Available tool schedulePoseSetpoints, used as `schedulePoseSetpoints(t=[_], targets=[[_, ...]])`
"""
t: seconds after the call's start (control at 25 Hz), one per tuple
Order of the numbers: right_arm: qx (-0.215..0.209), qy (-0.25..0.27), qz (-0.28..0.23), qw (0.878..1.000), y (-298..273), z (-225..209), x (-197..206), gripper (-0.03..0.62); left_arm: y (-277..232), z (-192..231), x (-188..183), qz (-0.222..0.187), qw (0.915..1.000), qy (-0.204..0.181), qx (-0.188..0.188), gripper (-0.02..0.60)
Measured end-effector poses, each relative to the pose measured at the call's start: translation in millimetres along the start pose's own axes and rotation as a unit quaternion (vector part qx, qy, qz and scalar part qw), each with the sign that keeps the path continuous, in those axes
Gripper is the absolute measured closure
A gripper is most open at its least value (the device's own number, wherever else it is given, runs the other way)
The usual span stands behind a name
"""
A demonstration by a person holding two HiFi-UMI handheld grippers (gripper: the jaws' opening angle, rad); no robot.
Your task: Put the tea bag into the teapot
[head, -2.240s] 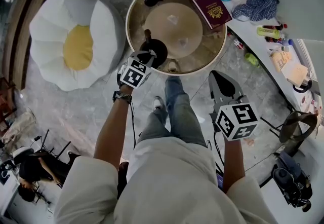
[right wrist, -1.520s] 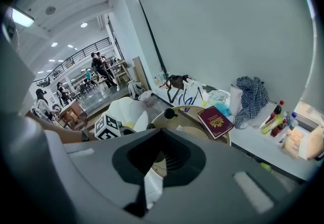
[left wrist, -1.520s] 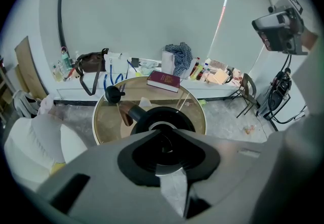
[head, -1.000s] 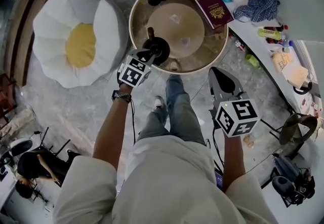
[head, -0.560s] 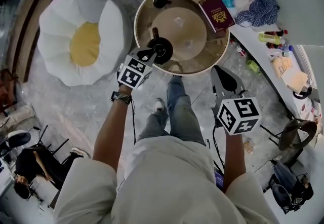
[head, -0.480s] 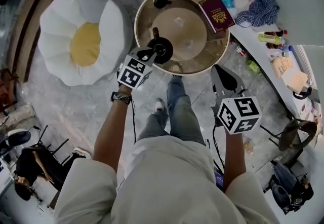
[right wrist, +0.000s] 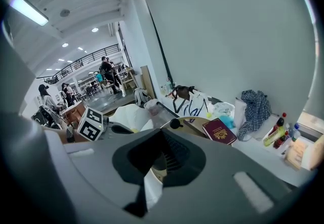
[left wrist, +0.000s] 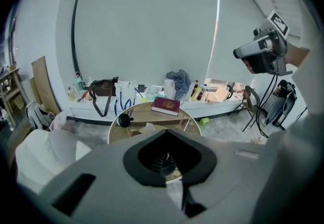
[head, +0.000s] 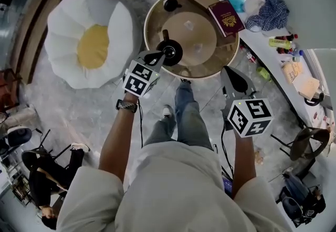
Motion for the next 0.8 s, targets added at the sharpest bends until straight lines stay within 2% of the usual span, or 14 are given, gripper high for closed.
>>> schedulePoseSetpoints(t=[0.36, 0.56, 0.8], targets=[[-0.01, 0.018, -0.01, 1.0, 12, 18, -1, 0.589, 35, -10, -19, -0.031, 0.9993, -0.003, -0.02, 0.577], [-0.021, 0.014, -0.024, 0.999, 22, 30, -5, 0.589, 58, -15, -30, -0.056, 0.9978, 0.014, -0.032, 0.577], [-0.02, 0.053, -0.034, 0.998, 35, 51, -13, 0.589, 86, -24, -47, -0.084, 0.9956, 0.011, -0.041, 0.577]])
Point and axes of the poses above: the fingertips, and each gripper's own axes: y backward along the fingers, z to its left, x out of its underside, the point moved 10 cm from there along y, backward along the fingers, and after that the axes turned 12 degrees about -y, right-handed, at the moved point
